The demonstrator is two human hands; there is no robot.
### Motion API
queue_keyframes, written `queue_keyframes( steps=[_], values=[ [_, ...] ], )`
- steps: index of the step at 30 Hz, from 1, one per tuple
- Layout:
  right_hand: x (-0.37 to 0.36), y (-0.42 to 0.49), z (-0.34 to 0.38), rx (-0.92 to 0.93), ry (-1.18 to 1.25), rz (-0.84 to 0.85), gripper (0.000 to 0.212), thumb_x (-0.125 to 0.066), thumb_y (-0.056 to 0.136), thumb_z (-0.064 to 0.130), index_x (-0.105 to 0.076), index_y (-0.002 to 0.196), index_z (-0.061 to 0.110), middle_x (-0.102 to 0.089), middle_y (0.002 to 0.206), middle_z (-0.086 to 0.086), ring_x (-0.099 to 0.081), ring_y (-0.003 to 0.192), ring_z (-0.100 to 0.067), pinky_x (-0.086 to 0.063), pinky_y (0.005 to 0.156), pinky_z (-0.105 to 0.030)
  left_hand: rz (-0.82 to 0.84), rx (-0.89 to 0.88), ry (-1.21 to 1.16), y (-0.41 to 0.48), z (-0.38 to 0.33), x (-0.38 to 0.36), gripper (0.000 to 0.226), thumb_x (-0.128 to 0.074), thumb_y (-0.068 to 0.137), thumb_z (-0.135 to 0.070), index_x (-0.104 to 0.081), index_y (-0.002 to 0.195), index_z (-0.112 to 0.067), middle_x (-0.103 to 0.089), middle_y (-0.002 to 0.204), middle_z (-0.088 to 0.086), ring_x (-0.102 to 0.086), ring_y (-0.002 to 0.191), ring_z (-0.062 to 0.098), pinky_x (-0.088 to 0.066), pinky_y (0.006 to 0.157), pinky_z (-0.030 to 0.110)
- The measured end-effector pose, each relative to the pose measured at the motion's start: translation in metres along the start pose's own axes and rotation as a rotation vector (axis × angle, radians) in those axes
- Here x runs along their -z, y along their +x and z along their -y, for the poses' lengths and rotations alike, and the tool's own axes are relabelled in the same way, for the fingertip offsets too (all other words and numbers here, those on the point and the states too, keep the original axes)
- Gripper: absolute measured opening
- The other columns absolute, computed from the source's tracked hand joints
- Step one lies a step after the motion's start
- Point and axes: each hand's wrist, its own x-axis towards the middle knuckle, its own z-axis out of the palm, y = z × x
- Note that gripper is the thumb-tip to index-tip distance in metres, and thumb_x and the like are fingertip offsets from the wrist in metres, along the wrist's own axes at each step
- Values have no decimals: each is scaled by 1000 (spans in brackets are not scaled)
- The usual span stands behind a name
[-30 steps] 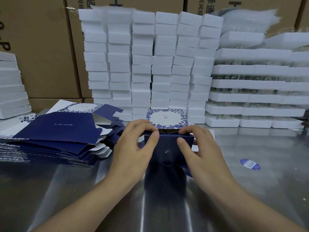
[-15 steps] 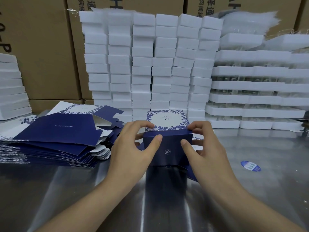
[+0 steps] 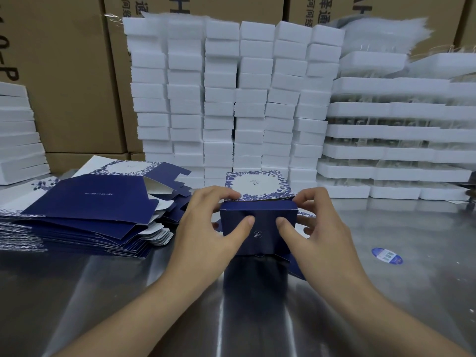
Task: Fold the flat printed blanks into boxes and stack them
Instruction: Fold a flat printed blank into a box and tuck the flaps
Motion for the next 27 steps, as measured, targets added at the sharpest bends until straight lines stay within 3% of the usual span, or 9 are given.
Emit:
queue_keyframes(
  steps=[4, 8, 11, 16, 19, 22, 24, 27],
  values=[
    [1, 0, -1, 20, 47, -15, 30, -68, 97, 21, -49, 109, 42, -63, 112, 32, -70, 95, 1, -58, 72, -34, -49, 10, -33, 1, 1, -1, 32, -85, 85, -25, -68, 107, -42, -55, 119, -25, -60, 113, -3, -54, 82, 16],
    [2, 0, 1, 53, 88, -27, 41, -60, 97, 6, -49, 107, 45, -64, 109, 27, -71, 88, -5, -61, 55, -34, -110, 26, -81, 2, -1, 1, 38, -82, 90, -27, -66, 119, -44, -59, 123, -28, -59, 112, -10, -58, 83, 21],
    [1, 1, 5, 138, 80, -16, 61, -50, 91, -8, -51, 110, 50, -67, 111, 26, -70, 93, -9, -58, 69, -23, -147, 57, -149, 5, -4, 4, 40, -75, 95, -31, -61, 132, -43, -62, 126, -28, -59, 117, -9, -60, 92, 32],
    [-1, 1, 1, 315, -67, -12, 62, -70, 92, 1, -55, 124, 51, -63, 111, 20, -64, 107, -6, -46, 82, -10, -211, 29, -217, 5, -15, 6, 37, -57, 106, -22, -58, 138, -39, -64, 134, -21, -57, 129, 6, -49, 110, 48],
    [0, 0, -3, 475, -257, -40, 78, -86, 82, 16, -48, 138, 55, -48, 135, 25, -53, 126, -5, -46, 98, -18, -245, -63, -149, 2, -25, 10, 44, -50, 98, -26, -57, 138, -42, -62, 133, -23, -53, 132, 5, -45, 111, 45],
    [0, 0, -4, 690, -419, -41, 98, -94, 74, 31, -38, 152, 49, -30, 166, 10, -38, 149, -20, -38, 117, -42, -239, -287, 132, -2, -39, 13, 44, -51, 96, -20, -58, 136, -37, -60, 127, -28, -48, 127, -3, -30, 108, 34],
    [-3, -1, -2, 807, -451, -6, 99, -89, 77, 39, -31, 157, 46, -23, 172, 0, -28, 157, -27, -30, 121, -49, -179, -486, 286, -5, -46, 12, 47, -55, 91, -15, -62, 135, -30, -61, 127, -24, -51, 127, 3, -27, 104, 36],
    [-4, -1, 1, 873, -411, 37, 93, -80, 79, 44, -29, 158, 42, -27, 171, -6, -37, 153, -26, -29, 120, -52, -108, -590, 327, -6, -51, 12, 50, -53, 87, -17, -62, 136, -24, -63, 130, -21, -53, 132, 7, -26, 106, 39]
  ],
)
